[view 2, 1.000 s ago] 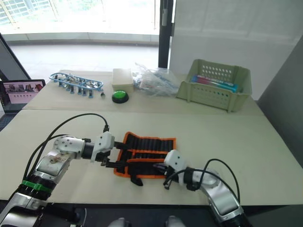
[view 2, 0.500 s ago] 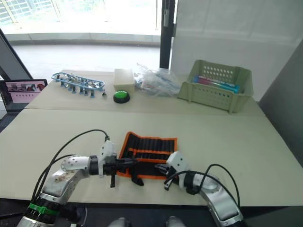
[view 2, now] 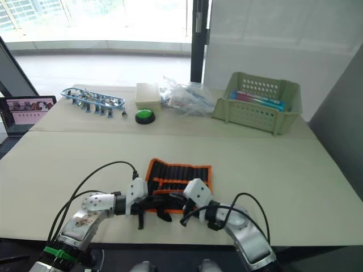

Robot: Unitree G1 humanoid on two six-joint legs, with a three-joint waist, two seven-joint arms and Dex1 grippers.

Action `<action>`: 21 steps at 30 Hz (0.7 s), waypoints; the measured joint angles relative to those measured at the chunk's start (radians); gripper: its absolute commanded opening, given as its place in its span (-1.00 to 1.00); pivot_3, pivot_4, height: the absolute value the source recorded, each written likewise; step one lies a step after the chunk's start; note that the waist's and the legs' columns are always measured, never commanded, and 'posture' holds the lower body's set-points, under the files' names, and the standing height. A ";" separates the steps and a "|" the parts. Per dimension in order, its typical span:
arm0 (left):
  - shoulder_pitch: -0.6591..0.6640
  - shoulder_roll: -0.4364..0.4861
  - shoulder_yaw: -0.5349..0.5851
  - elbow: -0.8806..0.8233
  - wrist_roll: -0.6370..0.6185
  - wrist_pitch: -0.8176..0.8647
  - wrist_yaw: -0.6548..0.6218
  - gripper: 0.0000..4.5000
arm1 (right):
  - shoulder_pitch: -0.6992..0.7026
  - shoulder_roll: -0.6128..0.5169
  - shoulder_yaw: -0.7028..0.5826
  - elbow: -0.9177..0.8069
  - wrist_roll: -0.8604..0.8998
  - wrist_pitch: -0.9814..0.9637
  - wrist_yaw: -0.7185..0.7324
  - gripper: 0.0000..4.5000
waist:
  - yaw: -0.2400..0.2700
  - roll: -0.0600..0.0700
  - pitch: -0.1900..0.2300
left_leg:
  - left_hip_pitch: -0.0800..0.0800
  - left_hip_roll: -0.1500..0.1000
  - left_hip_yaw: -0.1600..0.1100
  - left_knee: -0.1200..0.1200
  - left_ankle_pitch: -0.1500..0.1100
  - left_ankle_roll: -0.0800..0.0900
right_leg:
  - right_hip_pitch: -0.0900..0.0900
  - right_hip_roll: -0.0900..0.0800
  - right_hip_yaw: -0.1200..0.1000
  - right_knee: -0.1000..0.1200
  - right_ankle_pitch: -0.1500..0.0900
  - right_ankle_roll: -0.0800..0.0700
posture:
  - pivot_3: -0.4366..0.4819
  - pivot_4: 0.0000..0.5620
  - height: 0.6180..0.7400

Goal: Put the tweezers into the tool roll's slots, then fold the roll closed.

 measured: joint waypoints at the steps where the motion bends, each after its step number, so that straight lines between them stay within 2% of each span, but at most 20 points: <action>1: 0.000 0.000 0.000 0.000 0.000 0.000 -0.001 -0.99 | 0.004 0.003 0.006 0.025 -0.025 -0.011 -0.019 -1.00 | 0.000 0.000 0.000 | 0.000 0.000 0.000 0.000 0.000 0.000 | 0.000 0.000 0.001 0.000 0.000 0.000 | -0.05 -0.47 0.96; 6: -0.001 0.009 0.001 0.003 0.000 -0.001 -0.002 -0.99 | 0.034 0.008 0.002 0.028 -0.055 -0.051 -0.071 -1.00 | -0.002 0.000 0.000 | 0.002 0.000 0.001 0.000 0.000 0.000 | 0.001 0.000 0.001 0.000 0.000 0.000 | -0.05 -0.47 0.96; 14: -0.003 0.021 0.007 0.017 -0.002 -0.008 -0.003 -0.99 | 0.112 -0.133 -0.124 -0.018 -0.021 -0.083 -0.036 -1.00 | 0.000 0.000 0.000 | 0.004 -0.001 0.003 0.000 0.000 0.000 | 0.003 0.000 0.006 -0.001 0.000 0.001 | -0.05 -0.47 0.96; 21: 0.000 0.021 0.014 0.020 -0.013 -0.015 -0.002 -0.99 | 0.120 -0.155 -0.165 -0.043 0.011 -0.060 -0.022 -1.00 | -0.002 0.000 0.000 | 0.004 -0.002 0.003 0.000 0.000 0.000 | 0.001 0.001 0.009 0.000 0.000 0.001 | -0.05 -0.47 0.96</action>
